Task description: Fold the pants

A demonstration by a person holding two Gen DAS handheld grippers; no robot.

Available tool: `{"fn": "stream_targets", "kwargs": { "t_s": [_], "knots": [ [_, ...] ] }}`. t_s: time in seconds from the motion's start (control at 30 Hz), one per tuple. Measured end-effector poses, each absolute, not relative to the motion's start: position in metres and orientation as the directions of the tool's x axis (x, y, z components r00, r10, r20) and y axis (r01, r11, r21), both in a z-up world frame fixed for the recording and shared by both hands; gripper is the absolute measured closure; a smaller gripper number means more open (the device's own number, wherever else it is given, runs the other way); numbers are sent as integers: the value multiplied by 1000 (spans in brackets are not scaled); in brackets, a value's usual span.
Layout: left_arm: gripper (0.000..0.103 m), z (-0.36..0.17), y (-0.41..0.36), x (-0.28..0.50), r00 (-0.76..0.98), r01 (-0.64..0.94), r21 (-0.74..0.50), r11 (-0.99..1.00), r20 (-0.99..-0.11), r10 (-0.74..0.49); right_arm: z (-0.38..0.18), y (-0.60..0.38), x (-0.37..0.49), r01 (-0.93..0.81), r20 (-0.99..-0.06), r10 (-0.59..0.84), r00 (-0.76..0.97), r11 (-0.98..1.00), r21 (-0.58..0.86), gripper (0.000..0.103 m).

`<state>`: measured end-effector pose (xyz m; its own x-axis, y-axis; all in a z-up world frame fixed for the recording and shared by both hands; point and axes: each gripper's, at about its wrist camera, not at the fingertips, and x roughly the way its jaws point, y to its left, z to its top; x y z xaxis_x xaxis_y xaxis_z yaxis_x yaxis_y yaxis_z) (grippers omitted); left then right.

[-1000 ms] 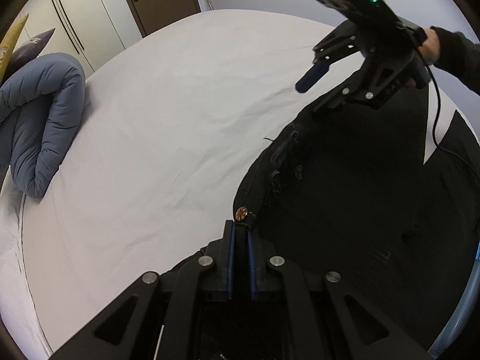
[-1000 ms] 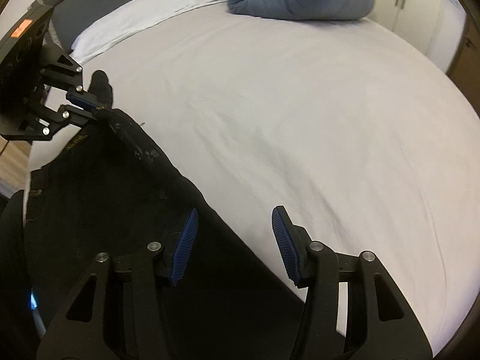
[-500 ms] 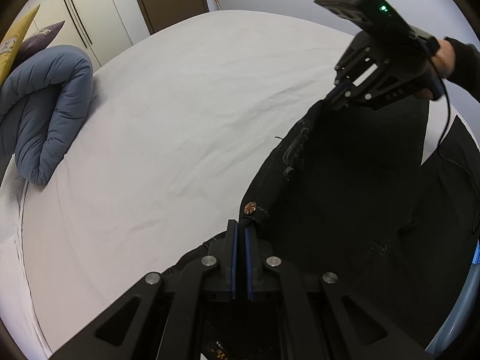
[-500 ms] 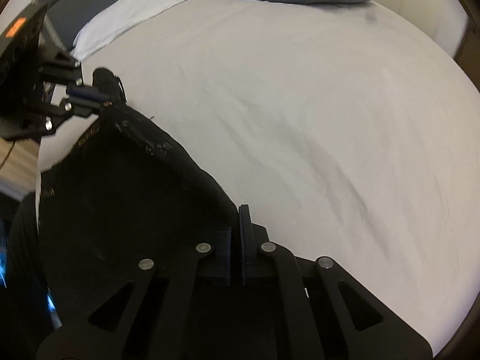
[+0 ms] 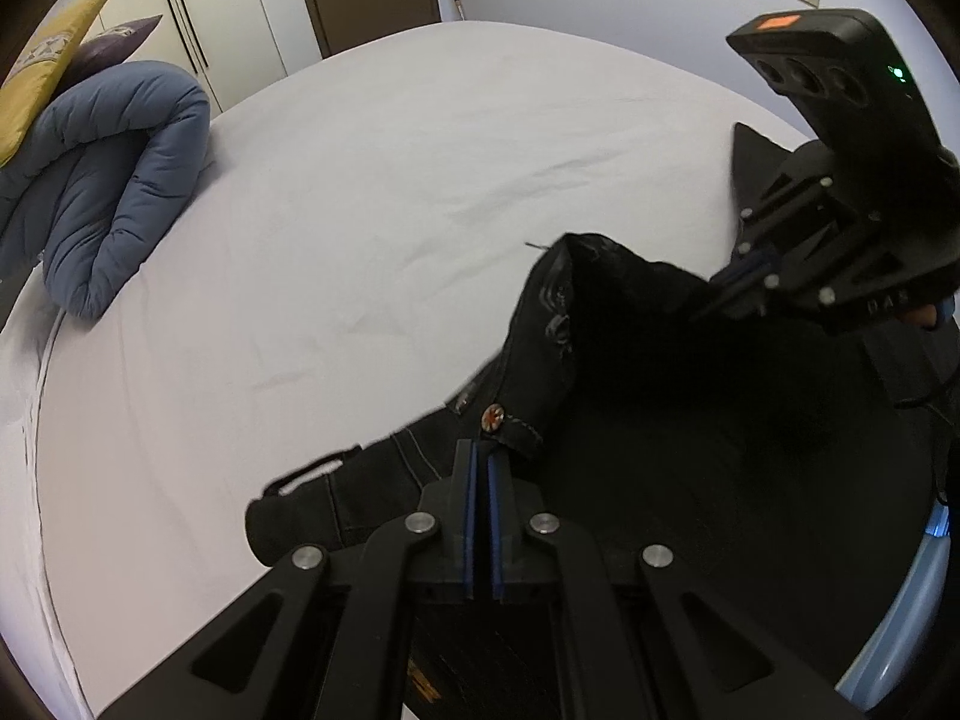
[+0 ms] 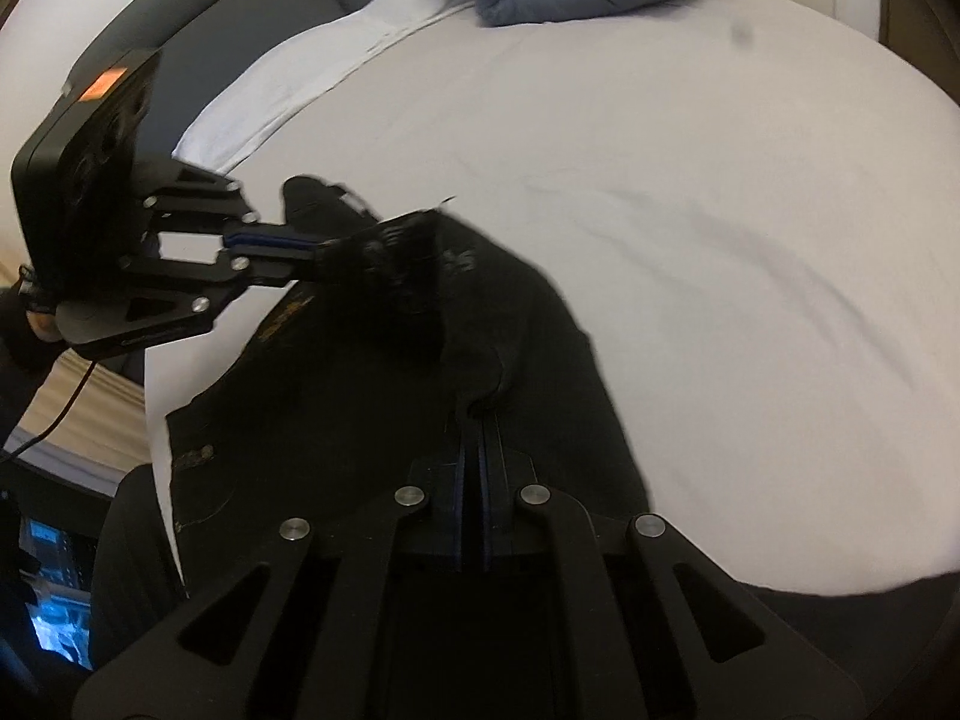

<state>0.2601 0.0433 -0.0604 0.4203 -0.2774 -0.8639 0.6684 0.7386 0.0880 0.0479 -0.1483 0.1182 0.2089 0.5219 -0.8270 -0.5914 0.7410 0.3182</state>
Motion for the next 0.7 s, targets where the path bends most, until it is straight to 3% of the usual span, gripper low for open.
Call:
{"fn": "stream_targets", "kwargs": {
  "t_s": [0.1,0.3,0.53,0.7],
  "knots": [
    [101,-58,47,241,415,668,70,741,-861,-294,140,-146,3,-597,-824,519,228,743,303,100],
    [101,-61,66,194,390,676,22,736,-858,-333,153,-133,-95,-697,-868,381,318,715,59,101],
    [101,-90,79,131,326,717,36,697,-900,-290,111,-86,-219,-762,-903,213,373,625,-167,101],
    [101,-116,85,100,291,717,17,697,-916,-276,89,-70,-262,-778,-899,121,421,557,-290,101]
  ]
}}
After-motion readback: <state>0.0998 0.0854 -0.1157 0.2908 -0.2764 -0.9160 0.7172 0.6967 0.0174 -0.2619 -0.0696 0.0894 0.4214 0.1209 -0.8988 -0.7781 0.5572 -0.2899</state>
